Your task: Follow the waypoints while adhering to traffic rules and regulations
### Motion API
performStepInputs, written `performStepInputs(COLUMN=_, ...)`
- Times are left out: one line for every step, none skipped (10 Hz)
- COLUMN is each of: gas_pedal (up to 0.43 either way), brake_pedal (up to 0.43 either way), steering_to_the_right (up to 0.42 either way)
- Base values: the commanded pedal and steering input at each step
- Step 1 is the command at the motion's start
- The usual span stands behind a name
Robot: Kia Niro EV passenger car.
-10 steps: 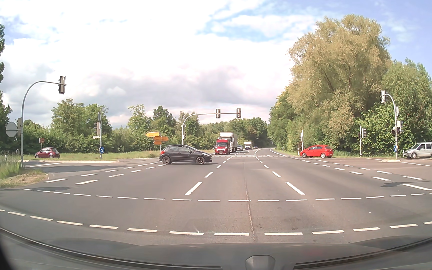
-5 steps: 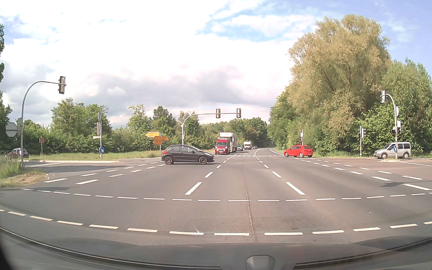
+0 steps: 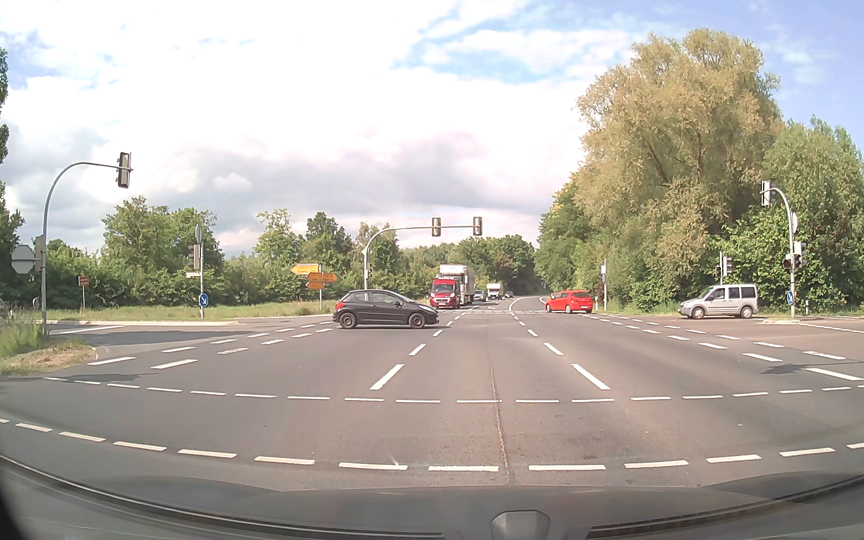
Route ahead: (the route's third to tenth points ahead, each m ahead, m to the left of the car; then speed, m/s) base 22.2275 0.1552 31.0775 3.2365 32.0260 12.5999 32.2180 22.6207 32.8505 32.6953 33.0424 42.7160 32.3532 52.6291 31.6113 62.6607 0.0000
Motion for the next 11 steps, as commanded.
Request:
performStepInputs(gas_pedal=0.000, brake_pedal=0.256, steering_to_the_right=0.009)
performStepInputs(gas_pedal=0.000, brake_pedal=0.256, steering_to_the_right=0.008)
performStepInputs(gas_pedal=0.000, brake_pedal=0.256, steering_to_the_right=0.008)
performStepInputs(gas_pedal=0.000, brake_pedal=0.256, steering_to_the_right=0.008)
performStepInputs(gas_pedal=0.000, brake_pedal=0.262, steering_to_the_right=0.008)
performStepInputs(gas_pedal=0.000, brake_pedal=0.262, steering_to_the_right=0.008)
performStepInputs(gas_pedal=0.000, brake_pedal=0.262, steering_to_the_right=0.009)
performStepInputs(gas_pedal=0.000, brake_pedal=0.256, steering_to_the_right=0.008)
performStepInputs(gas_pedal=0.000, brake_pedal=0.256, steering_to_the_right=0.008)
performStepInputs(gas_pedal=0.000, brake_pedal=0.256, steering_to_the_right=0.008)
performStepInputs(gas_pedal=0.000, brake_pedal=0.256, steering_to_the_right=0.008)
